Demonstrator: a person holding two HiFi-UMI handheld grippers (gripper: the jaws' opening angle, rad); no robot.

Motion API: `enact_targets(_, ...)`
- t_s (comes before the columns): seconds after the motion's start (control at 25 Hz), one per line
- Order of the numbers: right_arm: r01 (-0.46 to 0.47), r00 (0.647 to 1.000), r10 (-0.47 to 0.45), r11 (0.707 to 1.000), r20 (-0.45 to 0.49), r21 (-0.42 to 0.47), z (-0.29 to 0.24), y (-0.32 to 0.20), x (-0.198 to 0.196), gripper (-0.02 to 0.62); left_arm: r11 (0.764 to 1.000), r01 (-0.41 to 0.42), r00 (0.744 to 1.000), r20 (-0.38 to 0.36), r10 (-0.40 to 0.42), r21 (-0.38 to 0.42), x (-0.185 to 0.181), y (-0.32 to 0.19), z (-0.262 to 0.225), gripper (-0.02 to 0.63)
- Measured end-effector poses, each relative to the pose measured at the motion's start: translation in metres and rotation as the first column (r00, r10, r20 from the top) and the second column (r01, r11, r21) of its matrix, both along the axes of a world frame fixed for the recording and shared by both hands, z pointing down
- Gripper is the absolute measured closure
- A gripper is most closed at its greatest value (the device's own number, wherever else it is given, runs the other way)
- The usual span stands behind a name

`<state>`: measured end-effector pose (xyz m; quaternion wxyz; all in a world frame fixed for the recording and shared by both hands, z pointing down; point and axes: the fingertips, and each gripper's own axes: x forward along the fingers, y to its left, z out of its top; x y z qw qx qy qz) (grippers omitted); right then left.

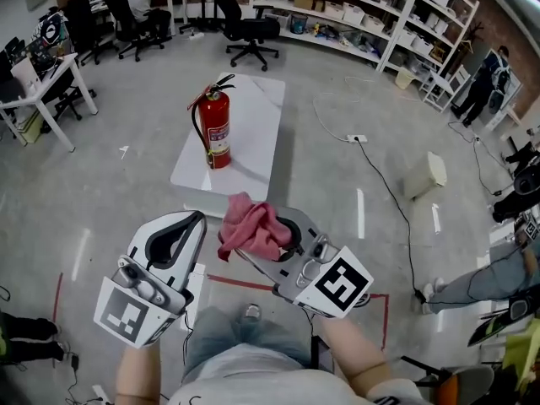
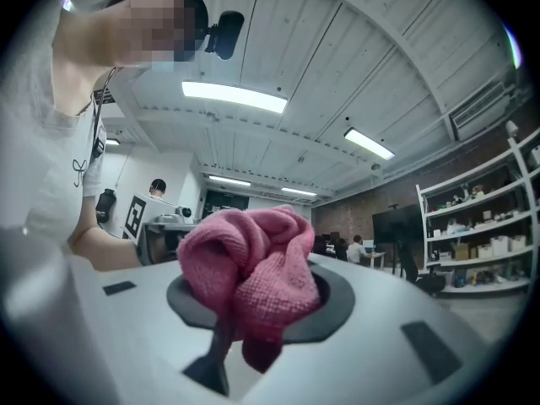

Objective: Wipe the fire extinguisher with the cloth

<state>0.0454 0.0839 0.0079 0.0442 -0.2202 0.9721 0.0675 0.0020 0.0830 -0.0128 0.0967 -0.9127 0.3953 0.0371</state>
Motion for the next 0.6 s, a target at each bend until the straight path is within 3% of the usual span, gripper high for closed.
enact_targets(0.24, -0.013, 1.0, 0.012, 0.999, -0.006, -0.044, 0.021, -0.05, 0.008, 0.453, 1.0, 0.002, 1.0, -0.011, -0.002, -0.004, 0.005, -0.051, 0.012, 0.598)
enact_targets(0.48, -0.063, 0.998, 0.064, 0.993, 0.008, -0.097, 0.027, -0.131, 0.001, 0.453, 1.0, -0.023, 0.999, -0.03, 0.022, -0.008, -0.009, -0.127, 0.019, 0.598)
enact_targets(0.6, -0.103, 0.995, 0.103, 0.991, 0.002, -0.09, 0.033, -0.181, -0.007, 0.454, 0.998, -0.042, 0.999, -0.001, 0.042, -0.044, -0.02, -0.171, 0.032, 0.598)
